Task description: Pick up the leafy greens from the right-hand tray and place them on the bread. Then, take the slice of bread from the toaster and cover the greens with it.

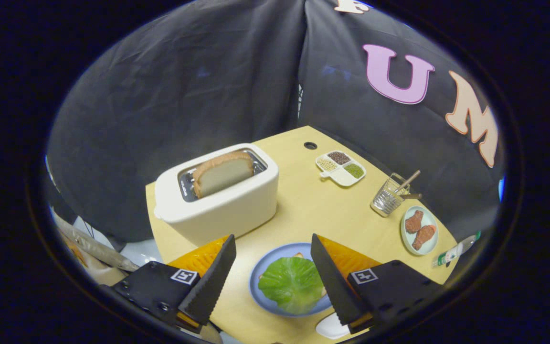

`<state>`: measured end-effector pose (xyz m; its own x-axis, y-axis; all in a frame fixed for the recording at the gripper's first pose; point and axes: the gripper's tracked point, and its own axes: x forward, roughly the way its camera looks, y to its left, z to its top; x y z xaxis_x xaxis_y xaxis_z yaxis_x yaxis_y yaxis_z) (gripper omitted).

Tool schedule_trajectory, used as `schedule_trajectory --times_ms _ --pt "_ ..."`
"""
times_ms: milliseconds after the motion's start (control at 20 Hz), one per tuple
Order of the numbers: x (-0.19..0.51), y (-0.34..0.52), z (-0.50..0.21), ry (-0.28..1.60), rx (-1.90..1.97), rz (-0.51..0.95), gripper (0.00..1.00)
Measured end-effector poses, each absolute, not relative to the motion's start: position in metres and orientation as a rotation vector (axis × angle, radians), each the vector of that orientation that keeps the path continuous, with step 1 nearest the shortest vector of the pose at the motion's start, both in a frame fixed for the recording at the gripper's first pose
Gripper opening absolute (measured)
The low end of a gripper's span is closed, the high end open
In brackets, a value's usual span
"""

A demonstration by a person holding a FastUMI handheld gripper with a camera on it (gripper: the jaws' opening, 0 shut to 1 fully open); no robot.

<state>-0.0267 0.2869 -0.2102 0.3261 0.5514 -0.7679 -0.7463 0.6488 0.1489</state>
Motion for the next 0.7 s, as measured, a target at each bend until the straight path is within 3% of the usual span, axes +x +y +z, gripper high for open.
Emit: schedule_trajectory --times_ms 700 --pt "-0.015 0.369 -0.158 0.938 -0.047 0.833 0.99"
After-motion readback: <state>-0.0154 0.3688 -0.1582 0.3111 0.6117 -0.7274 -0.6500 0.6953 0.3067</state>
